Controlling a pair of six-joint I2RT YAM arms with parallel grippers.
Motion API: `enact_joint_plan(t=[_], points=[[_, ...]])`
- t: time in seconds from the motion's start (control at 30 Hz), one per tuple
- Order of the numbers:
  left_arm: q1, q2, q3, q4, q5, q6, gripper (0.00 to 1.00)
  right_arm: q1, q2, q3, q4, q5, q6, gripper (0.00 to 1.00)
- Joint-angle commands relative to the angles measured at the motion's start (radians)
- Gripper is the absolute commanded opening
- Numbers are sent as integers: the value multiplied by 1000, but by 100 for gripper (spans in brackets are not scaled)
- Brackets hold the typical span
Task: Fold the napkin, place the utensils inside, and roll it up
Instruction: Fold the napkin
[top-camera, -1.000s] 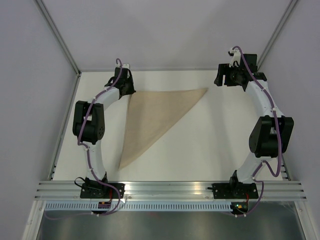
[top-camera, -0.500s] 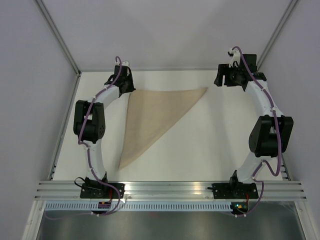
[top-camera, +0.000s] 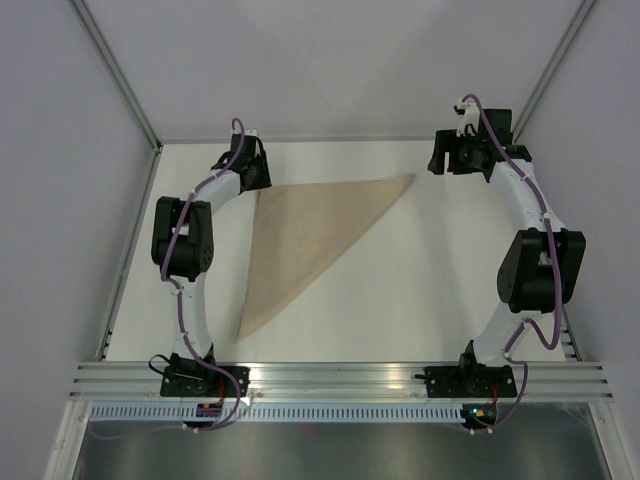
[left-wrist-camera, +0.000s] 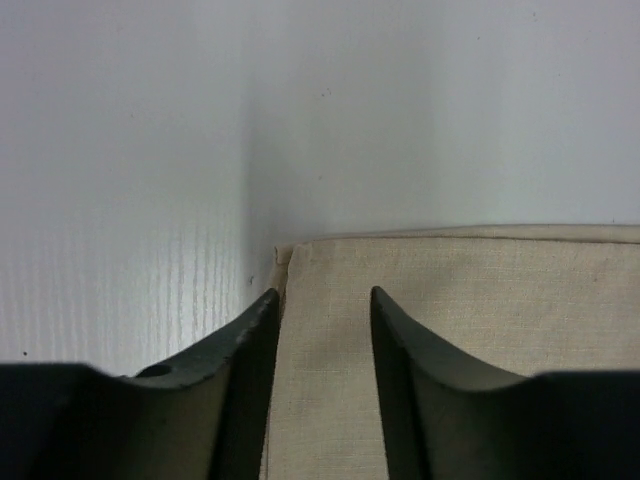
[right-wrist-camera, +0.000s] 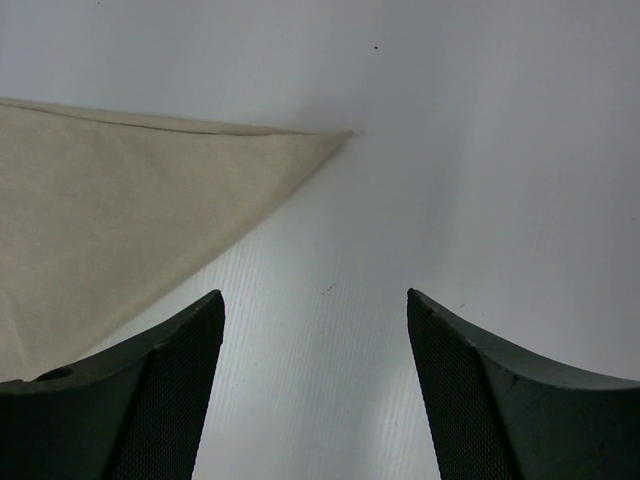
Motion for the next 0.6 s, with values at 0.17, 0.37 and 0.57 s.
enact_joint_plan(t=[0.17, 0.37, 0.57], points=[[7, -85, 36, -1, -59, -19, 64, 3, 4, 13, -25, -16, -27, 80], [4, -295, -152, 2, -25, -189, 61, 29, 19, 17, -56, -56, -43, 79], [-10, -632, -528, -56, -288, -421, 55, 92, 20, 3, -79, -61, -85, 78]])
